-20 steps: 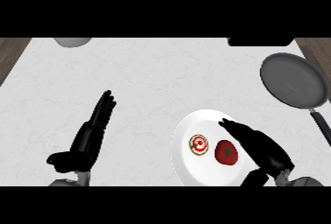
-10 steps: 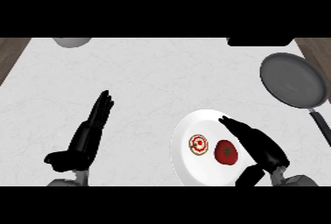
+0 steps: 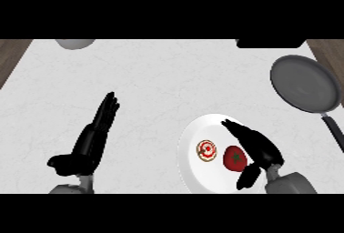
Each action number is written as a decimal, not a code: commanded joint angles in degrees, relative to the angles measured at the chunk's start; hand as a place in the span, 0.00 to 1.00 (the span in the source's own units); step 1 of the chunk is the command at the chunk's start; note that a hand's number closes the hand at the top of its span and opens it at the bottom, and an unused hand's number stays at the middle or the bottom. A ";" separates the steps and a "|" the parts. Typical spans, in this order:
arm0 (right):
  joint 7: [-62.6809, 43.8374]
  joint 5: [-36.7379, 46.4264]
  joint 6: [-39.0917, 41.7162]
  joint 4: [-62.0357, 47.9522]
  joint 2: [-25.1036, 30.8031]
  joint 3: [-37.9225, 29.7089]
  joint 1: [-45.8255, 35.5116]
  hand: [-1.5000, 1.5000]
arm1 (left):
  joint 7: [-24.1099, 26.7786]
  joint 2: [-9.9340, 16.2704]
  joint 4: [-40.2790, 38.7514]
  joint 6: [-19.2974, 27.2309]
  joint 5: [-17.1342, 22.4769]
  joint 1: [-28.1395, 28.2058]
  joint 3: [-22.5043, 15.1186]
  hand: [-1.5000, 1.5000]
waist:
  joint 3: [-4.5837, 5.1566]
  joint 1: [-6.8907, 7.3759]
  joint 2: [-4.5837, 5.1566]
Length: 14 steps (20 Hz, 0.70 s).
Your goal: Pick the tomato from the plate and place it in the pan
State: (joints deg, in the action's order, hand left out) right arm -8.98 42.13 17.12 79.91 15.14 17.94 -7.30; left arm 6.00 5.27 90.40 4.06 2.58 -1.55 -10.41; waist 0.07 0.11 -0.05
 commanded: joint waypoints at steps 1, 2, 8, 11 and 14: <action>0.20 3.50 0.52 -2.66 -1.96 1.03 0.06 0.00 | 2.20 -1.22 -2.66 -0.95 -0.79 0.04 0.53 0.50 | -0.06 -0.05 0.05; 1.45 2.42 5.25 -3.64 1.13 2.40 -2.06 1.00 | -3.68 -0.23 2.06 0.54 -0.62 -1.37 0.44 0.50 | -0.08 0.20 0.05; 7.49 9.90 -1.81 -8.61 0.36 4.09 -2.50 1.00 | -3.53 -1.33 1.66 0.50 -1.59 -1.26 0.65 0.50 | -0.08 0.11 0.06; 8.67 9.92 -4.13 -9.47 -1.37 2.32 -2.70 1.00 | -4.15 -0.46 4.16 -1.18 -1.22 0.29 0.57 0.50 | -0.08 0.12 0.05; 13.17 12.26 -9.65 -9.40 0.82 2.27 0.87 1.00 | 1.66 -3.05 -1.62 0.58 -3.03 1.04 0.11 0.50 | -0.08 -0.03 0.07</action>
State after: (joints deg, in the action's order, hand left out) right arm 0.82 51.24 13.70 74.76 16.43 19.42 -9.64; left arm 6.27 4.02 89.41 3.24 1.18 -2.04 -9.04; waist 0.71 0.12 -0.81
